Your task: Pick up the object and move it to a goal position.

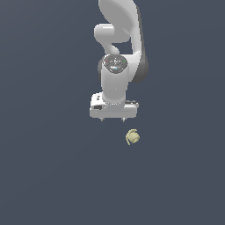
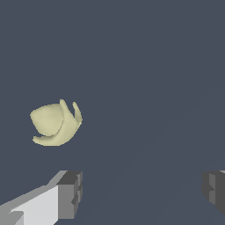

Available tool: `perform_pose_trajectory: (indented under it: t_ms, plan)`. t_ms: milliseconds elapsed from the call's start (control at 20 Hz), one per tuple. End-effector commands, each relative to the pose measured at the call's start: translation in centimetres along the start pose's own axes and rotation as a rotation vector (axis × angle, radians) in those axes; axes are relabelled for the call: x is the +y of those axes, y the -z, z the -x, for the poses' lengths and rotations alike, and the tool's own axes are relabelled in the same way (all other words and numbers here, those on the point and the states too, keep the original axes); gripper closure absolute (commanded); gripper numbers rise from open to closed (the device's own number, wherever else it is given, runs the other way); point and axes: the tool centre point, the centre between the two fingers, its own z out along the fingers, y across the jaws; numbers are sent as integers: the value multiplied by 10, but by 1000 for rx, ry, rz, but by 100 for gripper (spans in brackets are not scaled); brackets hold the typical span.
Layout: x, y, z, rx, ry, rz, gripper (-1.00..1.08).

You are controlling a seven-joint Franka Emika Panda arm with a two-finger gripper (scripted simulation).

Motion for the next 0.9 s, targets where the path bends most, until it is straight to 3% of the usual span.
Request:
perform_pose_trajectory:
  t_ms: [0,850]
  plan:
    - [0,0,0,0,0,0,-92]
    - [-19,-3,-1,-17,-37,-27,-92]
